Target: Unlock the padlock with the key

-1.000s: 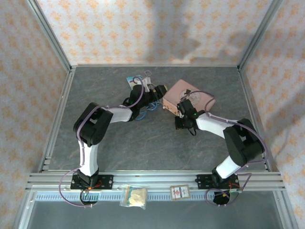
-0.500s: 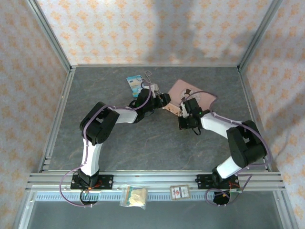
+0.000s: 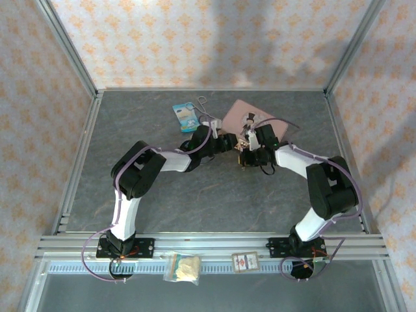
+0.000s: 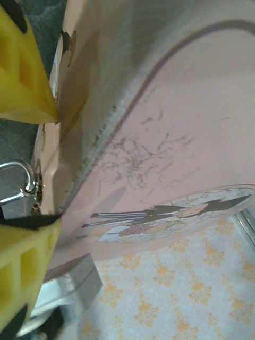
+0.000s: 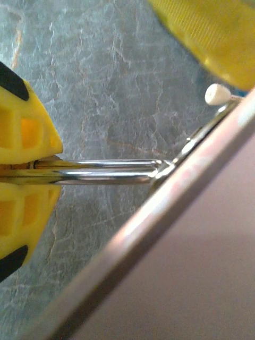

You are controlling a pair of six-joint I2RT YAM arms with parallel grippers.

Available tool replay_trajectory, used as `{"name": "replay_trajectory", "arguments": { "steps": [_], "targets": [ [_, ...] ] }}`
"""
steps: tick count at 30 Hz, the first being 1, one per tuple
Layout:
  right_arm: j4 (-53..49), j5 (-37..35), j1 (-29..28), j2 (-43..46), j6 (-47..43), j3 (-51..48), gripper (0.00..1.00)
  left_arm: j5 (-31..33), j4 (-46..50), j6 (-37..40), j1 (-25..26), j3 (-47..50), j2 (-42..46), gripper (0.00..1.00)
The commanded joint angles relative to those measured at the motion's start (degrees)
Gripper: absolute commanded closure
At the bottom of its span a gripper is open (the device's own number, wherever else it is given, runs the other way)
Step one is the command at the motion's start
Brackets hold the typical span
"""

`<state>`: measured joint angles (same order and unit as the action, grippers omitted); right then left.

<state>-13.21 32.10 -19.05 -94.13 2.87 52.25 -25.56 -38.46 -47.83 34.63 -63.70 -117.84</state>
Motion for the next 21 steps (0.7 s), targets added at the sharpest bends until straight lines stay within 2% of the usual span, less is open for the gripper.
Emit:
{"name": "replay_trajectory", "arguments": {
  "steps": [1,3,6,10,17,19,21],
  "targets": [
    [3.19,8.57,0.5,-1.74,5.04,-0.89,1.0,-0.16,-3.77,-2.73,-0.06,4.36,4.18,0.41],
    [2.79,6.96,0.7,-2.22,6.82,-0.76,1.0,0.06,-6.25,-4.88,0.0,7.75,6.4,0.37],
    [0.98,-0.27,0.68,-2.91,9.35,-0.61,1.0,0.16,-10.15,-7.86,-0.01,12.36,9.79,0.35],
    [3.92,-2.34,0.59,-2.38,11.89,-3.23,0.99,0.07,-13.16,-10.07,0.16,15.95,12.27,0.34],
    [6.55,-3.32,0.51,-0.13,14.5,-4.42,0.76,0.33,-11.85,-9.32,1.19,17.06,14.46,0.33],
    [5.95,-4.38,0.53,1.58,14.64,-4.08,0.6,0.46,-11.23,-8.94,1.36,17.2,14.87,0.33],
    [4.97,-5.86,0.54,3.76,15.05,-3.63,0.52,0.74,-10.16,-8.32,1.57,17.1,15.17,0.33]
  ]
}}
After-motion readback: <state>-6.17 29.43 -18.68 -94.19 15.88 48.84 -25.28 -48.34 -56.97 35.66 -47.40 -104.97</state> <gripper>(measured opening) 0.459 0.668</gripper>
